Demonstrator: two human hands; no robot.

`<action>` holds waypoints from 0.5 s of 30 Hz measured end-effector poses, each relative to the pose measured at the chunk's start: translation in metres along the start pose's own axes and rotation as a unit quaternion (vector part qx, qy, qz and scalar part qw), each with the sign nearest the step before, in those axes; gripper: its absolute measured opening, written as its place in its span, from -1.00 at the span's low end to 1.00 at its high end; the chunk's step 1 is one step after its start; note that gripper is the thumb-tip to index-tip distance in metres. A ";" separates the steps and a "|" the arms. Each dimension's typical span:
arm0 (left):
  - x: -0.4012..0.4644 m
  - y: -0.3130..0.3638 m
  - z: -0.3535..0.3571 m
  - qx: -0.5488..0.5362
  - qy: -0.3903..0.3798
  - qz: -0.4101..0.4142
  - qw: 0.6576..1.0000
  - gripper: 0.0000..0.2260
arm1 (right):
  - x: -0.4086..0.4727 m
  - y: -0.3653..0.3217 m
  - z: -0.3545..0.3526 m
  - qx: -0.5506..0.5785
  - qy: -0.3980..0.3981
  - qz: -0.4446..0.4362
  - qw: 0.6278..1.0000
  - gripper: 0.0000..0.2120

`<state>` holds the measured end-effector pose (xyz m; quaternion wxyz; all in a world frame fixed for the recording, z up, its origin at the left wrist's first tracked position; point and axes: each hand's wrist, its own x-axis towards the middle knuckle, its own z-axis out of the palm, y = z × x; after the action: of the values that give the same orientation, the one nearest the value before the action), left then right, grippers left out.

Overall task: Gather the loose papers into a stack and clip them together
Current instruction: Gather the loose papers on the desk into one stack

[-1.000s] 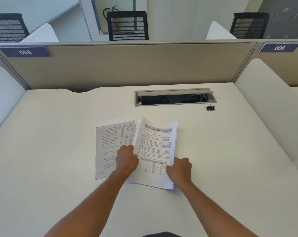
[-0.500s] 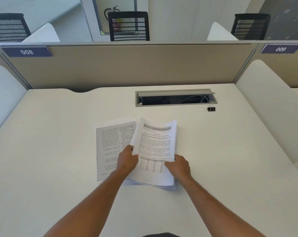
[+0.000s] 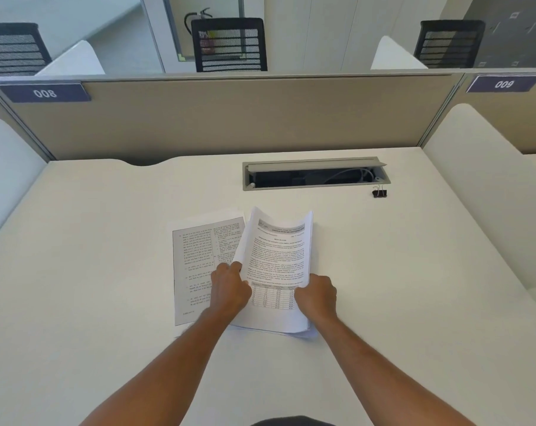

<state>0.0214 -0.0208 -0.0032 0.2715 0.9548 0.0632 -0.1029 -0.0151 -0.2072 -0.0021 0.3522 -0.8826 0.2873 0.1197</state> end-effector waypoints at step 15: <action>-0.006 0.011 -0.006 -0.126 -0.023 0.001 0.992 -0.64 | 0.000 -0.003 -0.004 0.088 -0.004 0.029 0.996 -0.87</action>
<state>0.0188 -0.0273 0.0083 0.3907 0.9106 0.0687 -0.1154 -0.0136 -0.2083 0.0022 0.4264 -0.8388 0.3209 0.1077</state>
